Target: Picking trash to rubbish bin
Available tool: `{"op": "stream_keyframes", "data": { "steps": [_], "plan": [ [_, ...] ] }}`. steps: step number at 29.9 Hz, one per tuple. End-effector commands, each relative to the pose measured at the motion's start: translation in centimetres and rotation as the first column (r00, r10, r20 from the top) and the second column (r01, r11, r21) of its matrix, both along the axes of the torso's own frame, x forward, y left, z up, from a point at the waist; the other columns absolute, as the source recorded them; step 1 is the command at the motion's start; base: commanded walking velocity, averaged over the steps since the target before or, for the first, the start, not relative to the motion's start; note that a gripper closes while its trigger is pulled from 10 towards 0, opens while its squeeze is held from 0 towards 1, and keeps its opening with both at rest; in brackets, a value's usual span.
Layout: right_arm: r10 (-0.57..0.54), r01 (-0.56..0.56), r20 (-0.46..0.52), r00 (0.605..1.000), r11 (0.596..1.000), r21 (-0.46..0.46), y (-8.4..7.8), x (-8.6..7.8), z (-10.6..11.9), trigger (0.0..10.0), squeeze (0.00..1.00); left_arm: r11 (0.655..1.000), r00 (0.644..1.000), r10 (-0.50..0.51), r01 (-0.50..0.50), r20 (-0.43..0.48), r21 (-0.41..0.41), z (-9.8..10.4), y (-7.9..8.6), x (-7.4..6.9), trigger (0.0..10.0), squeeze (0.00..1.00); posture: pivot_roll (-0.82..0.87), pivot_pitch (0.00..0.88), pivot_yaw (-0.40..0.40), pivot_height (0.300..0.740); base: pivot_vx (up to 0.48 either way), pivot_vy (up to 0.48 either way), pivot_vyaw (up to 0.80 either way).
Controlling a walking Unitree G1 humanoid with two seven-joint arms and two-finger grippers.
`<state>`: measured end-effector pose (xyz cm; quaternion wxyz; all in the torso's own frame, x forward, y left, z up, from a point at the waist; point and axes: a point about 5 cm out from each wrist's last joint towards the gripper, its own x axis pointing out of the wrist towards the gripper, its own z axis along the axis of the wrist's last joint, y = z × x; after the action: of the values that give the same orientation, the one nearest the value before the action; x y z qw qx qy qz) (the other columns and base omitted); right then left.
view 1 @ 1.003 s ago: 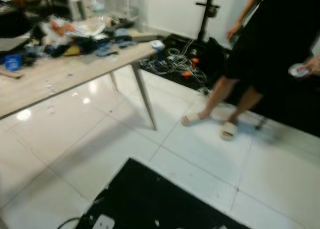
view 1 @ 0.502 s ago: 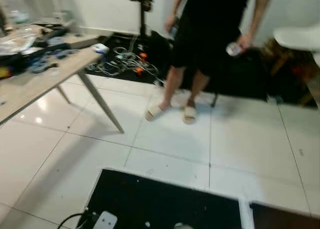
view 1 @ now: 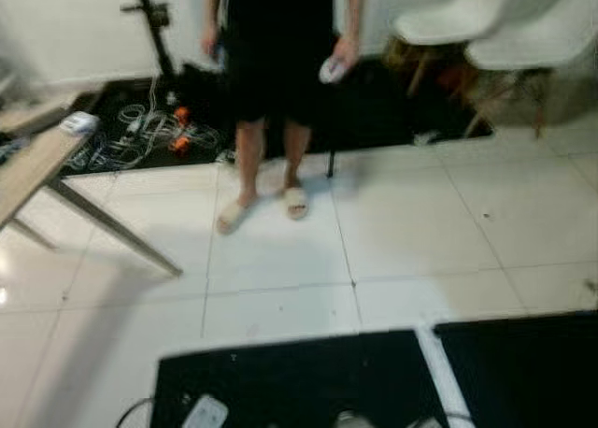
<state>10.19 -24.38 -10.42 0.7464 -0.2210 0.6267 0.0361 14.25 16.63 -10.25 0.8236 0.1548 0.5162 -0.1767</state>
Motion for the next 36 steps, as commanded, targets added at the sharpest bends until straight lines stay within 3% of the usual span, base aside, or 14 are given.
{"op": "stream_keyframes", "data": {
  "steps": [1,16,36],
  "plan": [
    [-0.004,0.004,-0.014,1.0,1.0,0.017,0.7,-0.4,-0.3,10.0,0.0,1.0,0.999,0.004,-0.004,-0.039,0.01,-0.4,0.4,-1.3,10.0,0.0,-0.21,0.046,0.112,0.74,0.0,0.0,-0.78],
    [0.009,-0.009,0.004,1.0,1.0,0.006,-0.1,0.8,0.2,10.0,0.0,1.0,0.999,0.009,-0.009,-0.048,0.005,-0.6,0.1,-1.6,10.0,0.0,-0.21,0.046,0.101,0.74,0.0,0.0,-0.78],
    [0.008,-0.008,0.016,1.0,1.0,0.016,0.2,1.7,0.4,10.0,0.0,1.0,0.999,0.001,-0.001,-0.04,0.016,-0.4,0.4,-1.3,10.0,0.0,-0.21,0.04,0.113,0.74,0.0,0.0,-0.78]
  ]
}}
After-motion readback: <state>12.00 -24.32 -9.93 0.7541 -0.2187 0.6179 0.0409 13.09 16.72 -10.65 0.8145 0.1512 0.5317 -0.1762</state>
